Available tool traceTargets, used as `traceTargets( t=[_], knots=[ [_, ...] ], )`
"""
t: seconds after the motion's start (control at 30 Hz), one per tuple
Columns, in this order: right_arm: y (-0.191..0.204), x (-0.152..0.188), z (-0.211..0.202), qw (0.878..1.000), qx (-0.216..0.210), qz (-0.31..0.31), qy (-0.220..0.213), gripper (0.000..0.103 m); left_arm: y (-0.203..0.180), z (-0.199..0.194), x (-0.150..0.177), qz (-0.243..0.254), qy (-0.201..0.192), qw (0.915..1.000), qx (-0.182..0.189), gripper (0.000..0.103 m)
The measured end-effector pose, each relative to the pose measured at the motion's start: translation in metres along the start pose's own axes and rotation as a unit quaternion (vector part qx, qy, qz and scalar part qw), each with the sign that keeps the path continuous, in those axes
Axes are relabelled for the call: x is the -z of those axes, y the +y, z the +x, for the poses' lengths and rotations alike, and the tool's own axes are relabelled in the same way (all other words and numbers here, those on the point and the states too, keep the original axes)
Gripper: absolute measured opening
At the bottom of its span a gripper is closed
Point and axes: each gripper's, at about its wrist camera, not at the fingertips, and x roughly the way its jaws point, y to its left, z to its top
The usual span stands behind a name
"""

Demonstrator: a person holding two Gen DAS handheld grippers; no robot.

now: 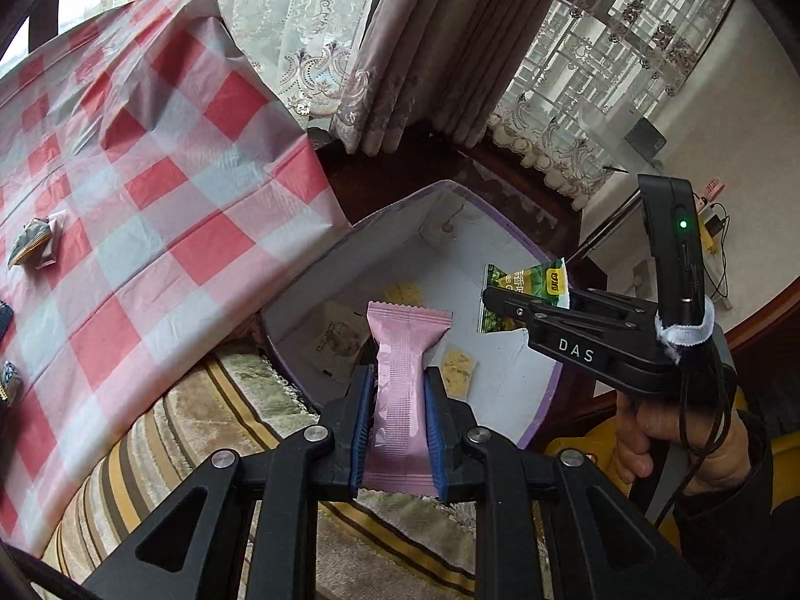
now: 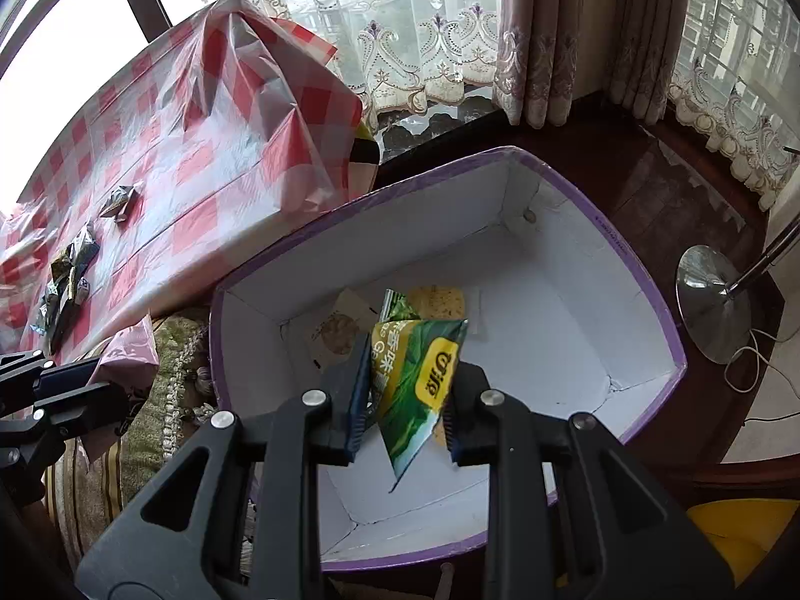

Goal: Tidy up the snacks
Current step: 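Open both tools to drop the pink bar and green bag into the box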

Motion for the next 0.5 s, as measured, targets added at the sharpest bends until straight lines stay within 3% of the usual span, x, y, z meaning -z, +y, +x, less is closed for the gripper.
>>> traceTargets(
  t=[0.23,0.3,0.37,0.43,0.5],
  knots=[
    [-0.019,-0.001,-0.014,0.999,0.017,0.019,-0.022,0.030,-0.032,0.016,0.004,0.026,0.028,0.9987,0.034,0.022],
    [-0.021,-0.002,-0.016,0.999,0.021,0.025,-0.026,0.038,-0.037,0.019,0.006,0.030,0.039,0.9979,0.043,0.023],
    [-0.024,-0.001,-0.019,0.999,0.026,0.028,-0.034,0.065,-0.039,0.021,0.007,0.029,0.045,0.9977,0.042,0.032],
    [-0.023,-0.001,-0.022,0.998,0.027,0.026,-0.042,0.069,-0.040,0.017,0.008,0.029,0.038,0.9982,0.036,0.047],
    [-0.022,-0.003,-0.023,0.998,0.031,0.024,-0.044,0.070,-0.039,0.011,0.008,0.028,0.024,0.9988,0.031,0.054]
  ],
)
